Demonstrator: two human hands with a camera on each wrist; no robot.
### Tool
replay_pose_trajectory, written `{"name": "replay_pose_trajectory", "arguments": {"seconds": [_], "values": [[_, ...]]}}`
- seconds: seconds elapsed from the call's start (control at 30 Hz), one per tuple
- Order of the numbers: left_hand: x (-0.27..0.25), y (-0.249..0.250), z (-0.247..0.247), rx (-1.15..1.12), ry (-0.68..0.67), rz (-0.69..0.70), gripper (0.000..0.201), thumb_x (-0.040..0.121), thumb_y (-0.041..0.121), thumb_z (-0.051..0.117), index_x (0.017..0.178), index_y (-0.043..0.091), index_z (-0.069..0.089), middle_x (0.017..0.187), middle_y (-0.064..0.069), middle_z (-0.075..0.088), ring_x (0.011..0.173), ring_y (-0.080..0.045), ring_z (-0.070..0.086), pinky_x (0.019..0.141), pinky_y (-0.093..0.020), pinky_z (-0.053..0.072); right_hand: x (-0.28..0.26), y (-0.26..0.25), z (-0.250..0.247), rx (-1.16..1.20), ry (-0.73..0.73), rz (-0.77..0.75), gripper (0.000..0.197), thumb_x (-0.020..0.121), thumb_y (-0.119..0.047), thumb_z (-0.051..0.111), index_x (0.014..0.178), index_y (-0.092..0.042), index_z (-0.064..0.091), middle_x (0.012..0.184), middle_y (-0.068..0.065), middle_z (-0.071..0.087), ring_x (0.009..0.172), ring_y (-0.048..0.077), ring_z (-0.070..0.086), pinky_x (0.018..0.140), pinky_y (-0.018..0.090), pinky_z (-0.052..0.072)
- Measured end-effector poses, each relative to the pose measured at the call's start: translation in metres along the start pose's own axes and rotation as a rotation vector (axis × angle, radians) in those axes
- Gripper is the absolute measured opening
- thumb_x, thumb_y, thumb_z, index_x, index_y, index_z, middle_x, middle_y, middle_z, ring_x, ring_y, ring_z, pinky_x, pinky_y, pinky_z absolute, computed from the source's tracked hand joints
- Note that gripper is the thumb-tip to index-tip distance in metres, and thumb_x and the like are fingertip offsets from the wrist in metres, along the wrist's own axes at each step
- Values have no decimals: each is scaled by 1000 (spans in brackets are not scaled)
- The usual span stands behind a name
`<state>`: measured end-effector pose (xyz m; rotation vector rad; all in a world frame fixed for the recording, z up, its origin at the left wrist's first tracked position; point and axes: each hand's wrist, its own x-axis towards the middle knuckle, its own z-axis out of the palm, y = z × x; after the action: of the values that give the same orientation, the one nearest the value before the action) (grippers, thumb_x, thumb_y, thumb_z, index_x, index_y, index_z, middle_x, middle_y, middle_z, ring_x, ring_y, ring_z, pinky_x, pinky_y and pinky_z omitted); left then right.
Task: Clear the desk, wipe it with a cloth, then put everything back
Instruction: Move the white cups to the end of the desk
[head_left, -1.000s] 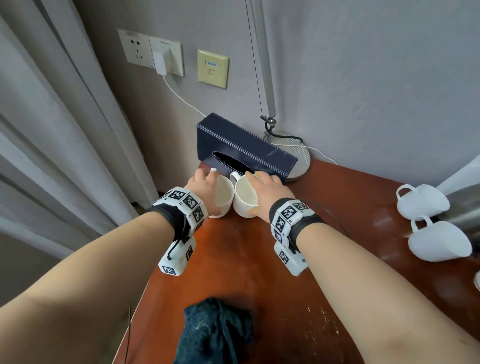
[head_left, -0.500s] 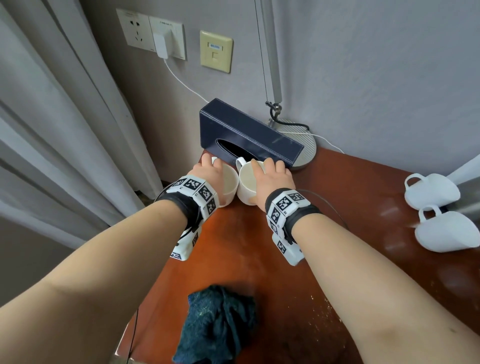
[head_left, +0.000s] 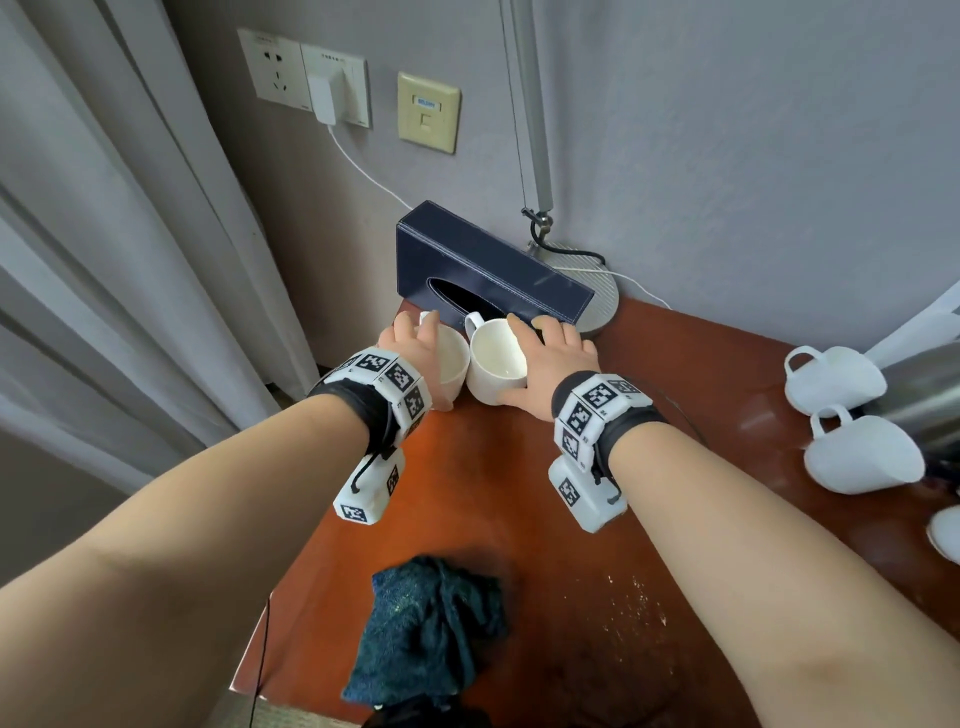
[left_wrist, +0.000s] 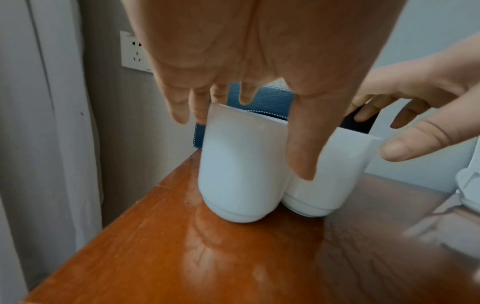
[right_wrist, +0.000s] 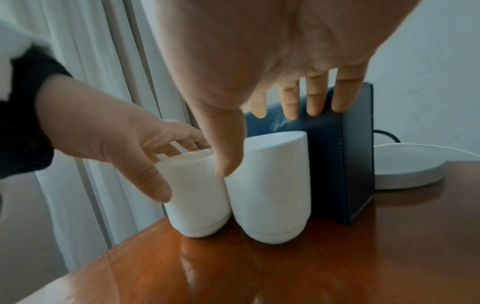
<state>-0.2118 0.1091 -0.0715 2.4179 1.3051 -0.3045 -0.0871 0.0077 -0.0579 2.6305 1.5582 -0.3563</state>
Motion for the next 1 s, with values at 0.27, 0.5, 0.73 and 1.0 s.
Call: {"name": "replay_pose_trajectory", "arguments": {"seconds": [0.27,0.5,0.73,1.0], "values": [[-26,41,-9,-28,120,233,104,74,45,73,150,25,6,154,-8,9,144,-25,9,117,-38,19,-47,52,-23,-35,-21,96,86,84,-52,56,149,-32,4,154,4,13,142,25,10,113,41,17],[-53,126,9,-4,110,454,102,74,48,71,150,25,7,153,-6,9,144,-23,9,117,-37,21,-93,121,-33,16,13,196,87,84,-54,56,149,-34,1,158,1,1,146,23,-5,115,46,9],[-69,235,45,-5,42,516,97,76,45,71,150,27,12,154,-4,11,144,-21,10,117,-36,22,-146,232,-27,58,-7,320,87,85,-54,55,148,-35,-1,158,1,1,146,22,-4,117,44,11],[-78,341,76,11,-29,445,88,81,41,68,149,25,16,153,-2,13,141,-22,18,114,-39,29,-182,368,-19,106,-36,433,88,83,-49,58,149,-33,2,156,5,7,145,26,5,114,42,15]]}}
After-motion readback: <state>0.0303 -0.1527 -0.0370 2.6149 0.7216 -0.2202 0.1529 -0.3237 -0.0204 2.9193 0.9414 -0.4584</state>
